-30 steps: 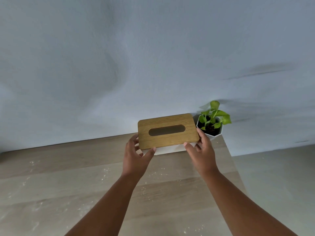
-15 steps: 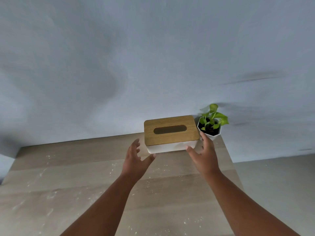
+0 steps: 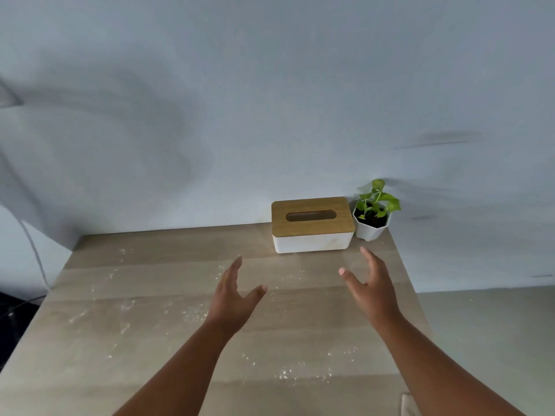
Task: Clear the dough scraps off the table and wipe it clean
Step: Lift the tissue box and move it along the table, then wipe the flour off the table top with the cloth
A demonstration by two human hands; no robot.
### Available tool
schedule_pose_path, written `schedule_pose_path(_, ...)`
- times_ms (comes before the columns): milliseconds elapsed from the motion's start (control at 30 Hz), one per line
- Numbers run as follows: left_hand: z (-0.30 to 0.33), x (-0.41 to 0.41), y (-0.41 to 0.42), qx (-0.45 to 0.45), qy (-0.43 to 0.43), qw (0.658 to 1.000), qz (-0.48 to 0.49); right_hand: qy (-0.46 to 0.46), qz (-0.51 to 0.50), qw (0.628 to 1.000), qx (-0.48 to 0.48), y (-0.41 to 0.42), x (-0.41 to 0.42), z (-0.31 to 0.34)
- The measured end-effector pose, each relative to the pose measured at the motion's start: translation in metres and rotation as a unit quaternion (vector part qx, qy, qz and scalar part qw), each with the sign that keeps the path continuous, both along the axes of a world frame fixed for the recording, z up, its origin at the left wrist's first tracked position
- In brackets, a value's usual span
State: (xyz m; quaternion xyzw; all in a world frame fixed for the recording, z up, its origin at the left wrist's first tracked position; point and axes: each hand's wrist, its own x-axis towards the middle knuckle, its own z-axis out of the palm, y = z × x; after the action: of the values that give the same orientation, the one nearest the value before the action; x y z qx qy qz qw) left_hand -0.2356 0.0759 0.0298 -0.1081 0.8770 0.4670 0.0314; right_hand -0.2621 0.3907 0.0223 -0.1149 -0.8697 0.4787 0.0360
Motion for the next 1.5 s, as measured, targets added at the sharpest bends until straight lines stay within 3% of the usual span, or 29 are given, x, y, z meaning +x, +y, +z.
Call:
schedule_pose_path(800,-0.009,0.253,-0.014,-0.070,-0.005,0.995,-0.070,-0.055,0.007,0.997,0.060,0.035,0.273,-0.002)
schedule_pose_path(967,-0.018,0.286,-0.001,-0.117,-0.008,0.987,-0.110,-0.079,0.022,0.990,0.115,0.048,0.314,-0.002)
schedule_pose_path(1200,-0.036,0.305,0.031,-0.157,-0.022,0.975,-0.155,-0.102,0.034,0.981,0.161,0.068,0.338,-0.007)
schedule_pose_path(1500,-0.055,0.291,0.083,-0.223,-0.051,0.964,-0.132,-0.146,0.082,0.956,0.240,0.102,0.324,-0.026)
